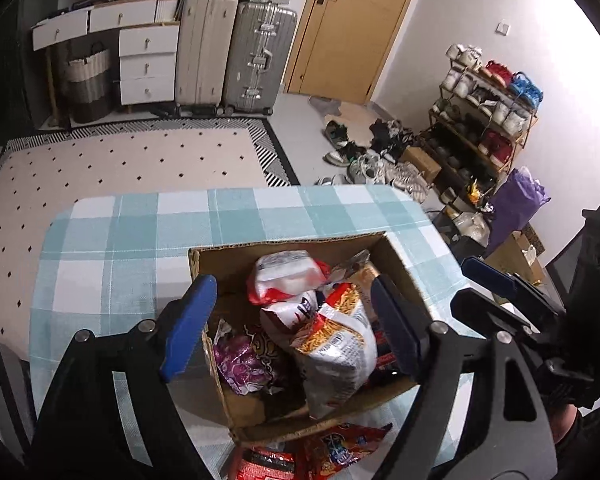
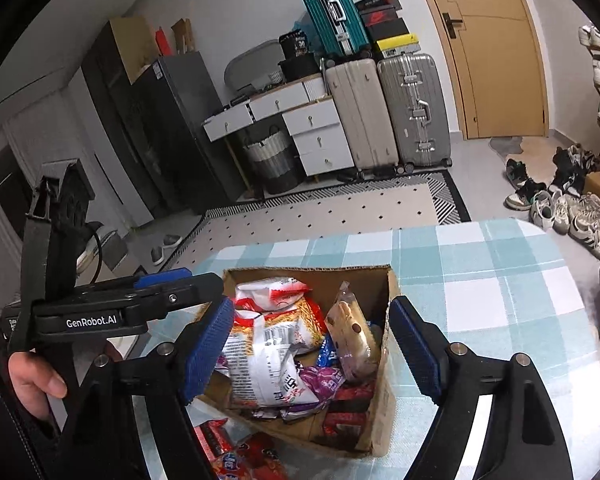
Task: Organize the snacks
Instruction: 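Lift both open grippers out of the box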
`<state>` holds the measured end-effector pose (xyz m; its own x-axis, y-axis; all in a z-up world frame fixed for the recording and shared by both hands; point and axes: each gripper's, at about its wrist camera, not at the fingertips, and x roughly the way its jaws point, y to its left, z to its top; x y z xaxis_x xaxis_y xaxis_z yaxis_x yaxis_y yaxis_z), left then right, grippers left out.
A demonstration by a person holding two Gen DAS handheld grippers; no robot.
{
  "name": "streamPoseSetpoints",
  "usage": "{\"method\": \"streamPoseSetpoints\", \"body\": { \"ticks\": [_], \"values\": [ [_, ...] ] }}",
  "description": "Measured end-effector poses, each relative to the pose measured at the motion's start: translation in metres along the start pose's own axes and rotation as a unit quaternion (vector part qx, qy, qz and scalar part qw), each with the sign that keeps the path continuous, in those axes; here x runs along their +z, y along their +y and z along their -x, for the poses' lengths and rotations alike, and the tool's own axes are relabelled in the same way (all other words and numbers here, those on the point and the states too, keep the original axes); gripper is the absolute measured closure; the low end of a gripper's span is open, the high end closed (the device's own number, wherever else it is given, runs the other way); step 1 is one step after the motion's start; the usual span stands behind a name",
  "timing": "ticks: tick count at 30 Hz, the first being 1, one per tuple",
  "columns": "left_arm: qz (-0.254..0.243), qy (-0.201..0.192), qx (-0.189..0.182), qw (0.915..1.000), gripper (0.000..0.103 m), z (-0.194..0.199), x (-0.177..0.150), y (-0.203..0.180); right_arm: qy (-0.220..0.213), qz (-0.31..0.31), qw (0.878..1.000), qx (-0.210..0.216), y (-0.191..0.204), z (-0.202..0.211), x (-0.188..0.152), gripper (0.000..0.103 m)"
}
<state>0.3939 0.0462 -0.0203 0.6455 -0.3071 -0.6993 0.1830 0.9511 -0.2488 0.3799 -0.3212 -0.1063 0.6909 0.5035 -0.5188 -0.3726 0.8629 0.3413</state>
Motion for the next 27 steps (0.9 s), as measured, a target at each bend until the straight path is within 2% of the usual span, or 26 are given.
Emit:
{"method": "streamPoseSetpoints", "body": {
  "ticks": [12,19,27],
  "values": [
    [0.006,-0.043,0.018,0.9989,0.022,0.064,-0.024,-0.011,-0.030,0.044,0.998,-0.019,0.033,0.048,-0.006,0.017],
    [-0.003,-0.074,0.045,0.9963,0.021,0.102,-0.045,-0.020,-0.042,0.062,0.997,-0.013,0.053,0.076,-0.018,0.015],
    [-0.023,-0.108,0.071,0.9913,0.016,0.144,-0.073,-0.037,-0.057,0.073,0.996,0.002,0.074,0.107,-0.029,0.013]
  ]
}}
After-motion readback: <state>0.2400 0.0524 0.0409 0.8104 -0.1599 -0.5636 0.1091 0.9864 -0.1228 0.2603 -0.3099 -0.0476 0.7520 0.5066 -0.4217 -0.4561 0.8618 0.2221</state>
